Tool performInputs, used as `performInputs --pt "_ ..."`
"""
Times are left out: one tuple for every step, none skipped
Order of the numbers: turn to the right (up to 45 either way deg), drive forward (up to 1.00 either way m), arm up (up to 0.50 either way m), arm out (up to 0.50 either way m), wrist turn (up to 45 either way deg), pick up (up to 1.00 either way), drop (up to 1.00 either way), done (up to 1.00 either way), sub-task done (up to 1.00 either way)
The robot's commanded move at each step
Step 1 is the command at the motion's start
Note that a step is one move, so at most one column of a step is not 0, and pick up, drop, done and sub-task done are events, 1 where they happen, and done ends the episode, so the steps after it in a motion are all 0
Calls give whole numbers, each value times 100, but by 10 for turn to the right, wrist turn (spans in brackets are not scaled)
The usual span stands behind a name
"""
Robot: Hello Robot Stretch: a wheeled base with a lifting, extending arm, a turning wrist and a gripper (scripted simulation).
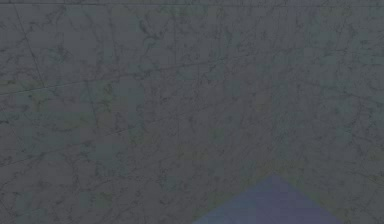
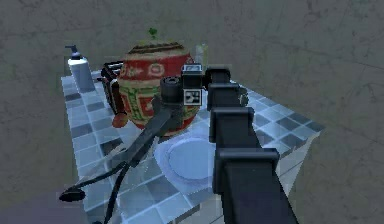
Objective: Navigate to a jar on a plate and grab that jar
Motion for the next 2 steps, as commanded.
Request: performInputs --pt "0 0 0 0 450 0 0 0 0" --pt "0 0 0 0 450 0 0 0 0"
